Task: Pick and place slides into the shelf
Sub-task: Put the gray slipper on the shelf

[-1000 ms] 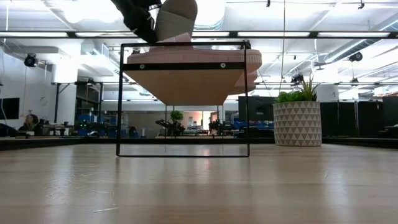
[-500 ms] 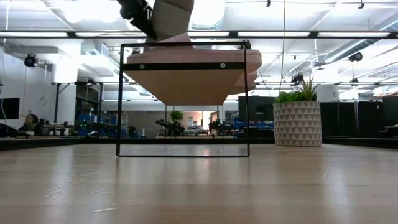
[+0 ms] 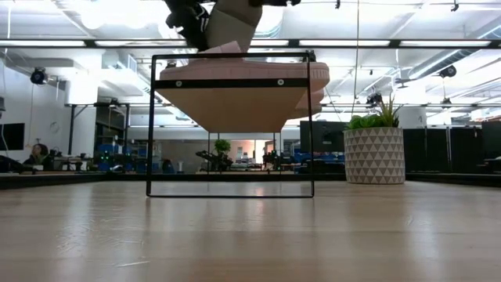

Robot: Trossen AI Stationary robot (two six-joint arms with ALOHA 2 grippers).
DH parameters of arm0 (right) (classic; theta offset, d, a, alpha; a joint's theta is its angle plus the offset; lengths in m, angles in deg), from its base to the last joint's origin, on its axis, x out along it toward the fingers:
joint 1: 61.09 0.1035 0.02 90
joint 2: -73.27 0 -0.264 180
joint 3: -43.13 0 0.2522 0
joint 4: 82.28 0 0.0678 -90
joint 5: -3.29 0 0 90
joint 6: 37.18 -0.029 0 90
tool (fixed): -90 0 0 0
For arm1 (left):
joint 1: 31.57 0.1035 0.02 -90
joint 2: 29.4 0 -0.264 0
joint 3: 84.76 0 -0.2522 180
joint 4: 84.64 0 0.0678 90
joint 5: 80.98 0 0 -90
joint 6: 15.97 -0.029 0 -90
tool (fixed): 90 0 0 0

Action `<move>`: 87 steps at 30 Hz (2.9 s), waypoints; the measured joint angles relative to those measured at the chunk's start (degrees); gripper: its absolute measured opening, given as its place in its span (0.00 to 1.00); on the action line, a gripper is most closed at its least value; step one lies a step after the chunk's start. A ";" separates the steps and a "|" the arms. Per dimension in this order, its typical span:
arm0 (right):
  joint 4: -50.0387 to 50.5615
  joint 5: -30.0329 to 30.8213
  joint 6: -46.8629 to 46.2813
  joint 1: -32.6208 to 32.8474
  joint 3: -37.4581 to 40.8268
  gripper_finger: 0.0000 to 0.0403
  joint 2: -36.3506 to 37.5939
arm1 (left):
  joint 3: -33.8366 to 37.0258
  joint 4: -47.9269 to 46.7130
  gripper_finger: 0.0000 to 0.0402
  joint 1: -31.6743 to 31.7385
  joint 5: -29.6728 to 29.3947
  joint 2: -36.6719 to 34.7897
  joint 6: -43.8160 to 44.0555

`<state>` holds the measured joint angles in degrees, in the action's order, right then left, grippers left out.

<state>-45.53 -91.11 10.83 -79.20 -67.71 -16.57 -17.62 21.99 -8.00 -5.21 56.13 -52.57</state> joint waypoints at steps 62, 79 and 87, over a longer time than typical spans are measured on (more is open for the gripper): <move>10.69 -15.54 -39.04 -13.94 -23.32 0.06 -8.81 | 40.47 113.78 0.36 -19.50 -33.60 -9.38 -95.86; 10.56 -19.72 -40.66 -14.01 -23.22 0.06 -8.81 | 41.43 114.89 0.36 -13.48 -25.67 -8.51 -95.66; 10.95 -21.64 -41.30 -13.77 -23.11 0.06 -9.35 | 40.26 115.04 0.36 -13.06 -20.95 -6.00 -95.99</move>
<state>-34.58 -112.75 -30.46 -92.97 -90.82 -25.92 22.64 137.03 -21.07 -26.16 50.13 -148.56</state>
